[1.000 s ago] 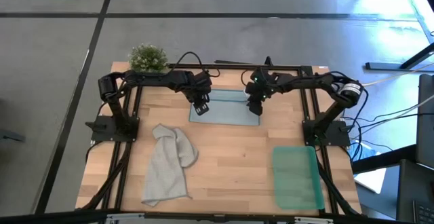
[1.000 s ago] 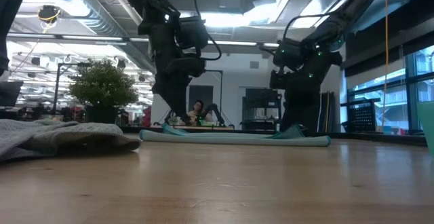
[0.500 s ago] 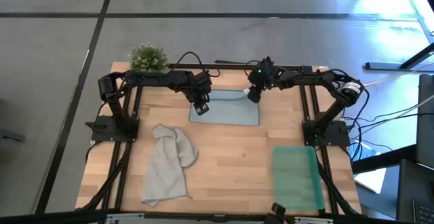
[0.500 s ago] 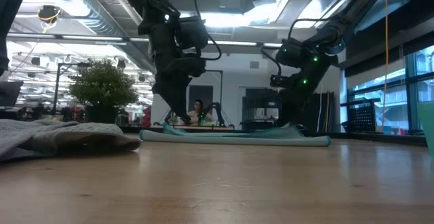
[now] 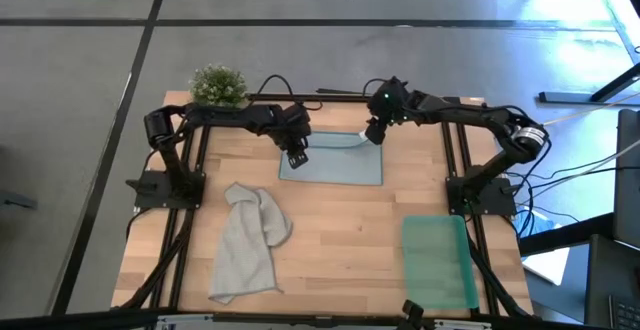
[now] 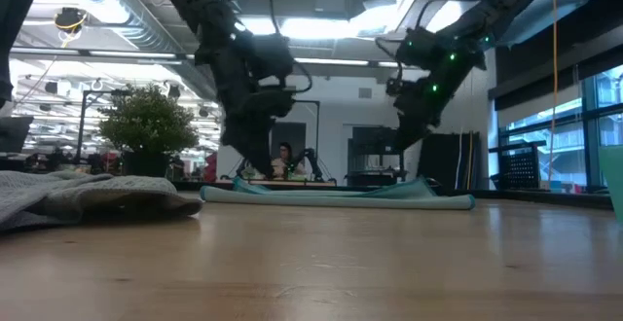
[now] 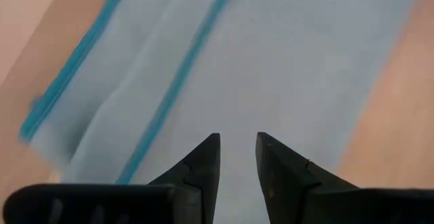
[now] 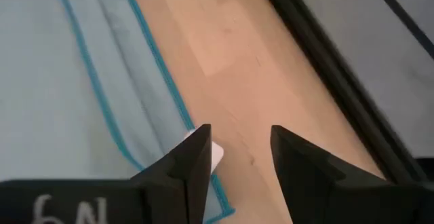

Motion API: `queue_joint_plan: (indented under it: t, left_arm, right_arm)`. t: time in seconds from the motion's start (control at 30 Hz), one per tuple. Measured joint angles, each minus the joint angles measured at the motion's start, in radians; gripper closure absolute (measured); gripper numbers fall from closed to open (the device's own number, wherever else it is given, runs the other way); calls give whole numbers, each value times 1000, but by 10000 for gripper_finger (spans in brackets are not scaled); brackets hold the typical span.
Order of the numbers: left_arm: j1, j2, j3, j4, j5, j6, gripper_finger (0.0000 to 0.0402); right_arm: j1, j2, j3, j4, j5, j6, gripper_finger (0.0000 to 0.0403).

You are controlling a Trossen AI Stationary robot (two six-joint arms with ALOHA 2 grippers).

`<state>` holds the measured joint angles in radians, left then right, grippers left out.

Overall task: Roll microfiber towels into tight, uniform cylinder then place into a basket
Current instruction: Fold the blue towel

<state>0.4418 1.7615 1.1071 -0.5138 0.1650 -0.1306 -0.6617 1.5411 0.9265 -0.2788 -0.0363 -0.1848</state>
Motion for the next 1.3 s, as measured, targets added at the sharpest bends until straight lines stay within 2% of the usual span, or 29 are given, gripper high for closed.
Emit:
queue_joint_plan:
  t: [0.13,0.2,0.33,0.43,0.73,1.0,1.3]
  left_arm:
    - [58,0,-5,-31,-4,-104,312]
    - [84,0,-5,-40,-8,-157,312]
    - [111,0,-5,-72,-8,-245,312]
    - [118,0,-5,-112,-8,-281,312]
    - [119,0,-5,-165,-57,-312,312]
    - [120,0,-5,-140,-77,-282,312]
    - [126,0,-5,-118,-76,-289,312]
  right_arm:
    - [3,-31,2,-6,-96,25,250]
    - [4,-36,2,-7,-200,62,250]
    - [13,-30,2,-48,-480,102,250]
    - [38,-30,2,-101,-573,92,250]
    - [118,48,-31,-96,-586,21,250]
    - [134,184,-33,-71,-562,19,250]
    - [144,238,-33,-66,-560,1,250]
